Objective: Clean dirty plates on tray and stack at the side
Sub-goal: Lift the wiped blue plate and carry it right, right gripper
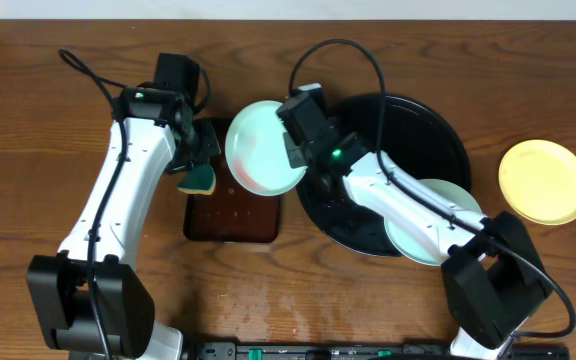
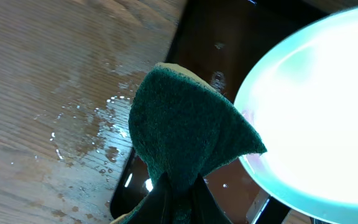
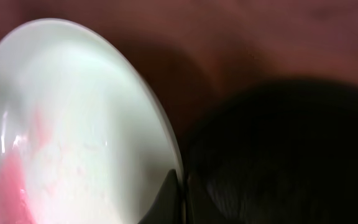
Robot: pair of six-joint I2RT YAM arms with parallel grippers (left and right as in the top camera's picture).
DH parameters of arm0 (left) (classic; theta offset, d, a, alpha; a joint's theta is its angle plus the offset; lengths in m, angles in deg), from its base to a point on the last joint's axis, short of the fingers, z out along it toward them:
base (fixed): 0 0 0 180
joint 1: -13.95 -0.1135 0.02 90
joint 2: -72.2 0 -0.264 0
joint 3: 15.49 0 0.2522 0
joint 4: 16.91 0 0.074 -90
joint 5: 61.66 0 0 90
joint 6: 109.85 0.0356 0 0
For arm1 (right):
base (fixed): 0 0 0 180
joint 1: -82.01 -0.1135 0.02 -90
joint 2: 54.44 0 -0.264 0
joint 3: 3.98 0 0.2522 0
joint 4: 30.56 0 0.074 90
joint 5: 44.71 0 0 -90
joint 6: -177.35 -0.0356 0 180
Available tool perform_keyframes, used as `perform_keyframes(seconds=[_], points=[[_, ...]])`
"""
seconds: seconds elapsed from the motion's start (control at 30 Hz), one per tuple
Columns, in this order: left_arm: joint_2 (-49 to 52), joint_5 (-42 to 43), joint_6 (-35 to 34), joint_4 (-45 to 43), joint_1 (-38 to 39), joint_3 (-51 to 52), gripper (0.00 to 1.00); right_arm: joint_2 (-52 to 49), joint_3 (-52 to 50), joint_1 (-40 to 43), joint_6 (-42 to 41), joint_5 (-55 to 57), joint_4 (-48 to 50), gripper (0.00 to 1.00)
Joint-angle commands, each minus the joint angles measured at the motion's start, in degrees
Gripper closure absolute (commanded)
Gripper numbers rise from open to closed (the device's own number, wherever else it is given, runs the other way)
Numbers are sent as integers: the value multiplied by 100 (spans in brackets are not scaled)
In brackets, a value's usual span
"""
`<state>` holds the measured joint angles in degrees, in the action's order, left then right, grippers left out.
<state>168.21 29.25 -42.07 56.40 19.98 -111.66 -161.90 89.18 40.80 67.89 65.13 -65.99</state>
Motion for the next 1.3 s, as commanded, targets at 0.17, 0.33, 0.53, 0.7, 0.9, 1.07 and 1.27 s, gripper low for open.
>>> perform_keyframes(seconds=[0.17, 0.33, 0.53, 0.7, 0.9, 1.07, 1.27], points=[[17, 11, 52, -4, -310, 44, 92, 63, 79, -404, 1685, 1797, 901, 99], [17, 11, 52, -4, -310, 46, 92, 70, 79, -767, 2924, 2833, 1609, 99], [17, 11, 52, -4, -310, 46, 92, 74, 79, -1388, 4664, 4026, 2796, 99], [17, 11, 52, -4, -310, 44, 92, 74, 79, -1685, 5633, 4566, 3567, 99], [17, 9, 55, -4, -310, 46, 92, 74, 79, -1683, 5530, 4710, 3504, 99], [17, 9, 55, -4, -310, 46, 93, 74, 79, -1602, 4538, 4721, 3147, 99], [17, 9, 55, -7, -310, 46, 92, 258, 81, -1362, 2693, 3359, 1303, 99]])
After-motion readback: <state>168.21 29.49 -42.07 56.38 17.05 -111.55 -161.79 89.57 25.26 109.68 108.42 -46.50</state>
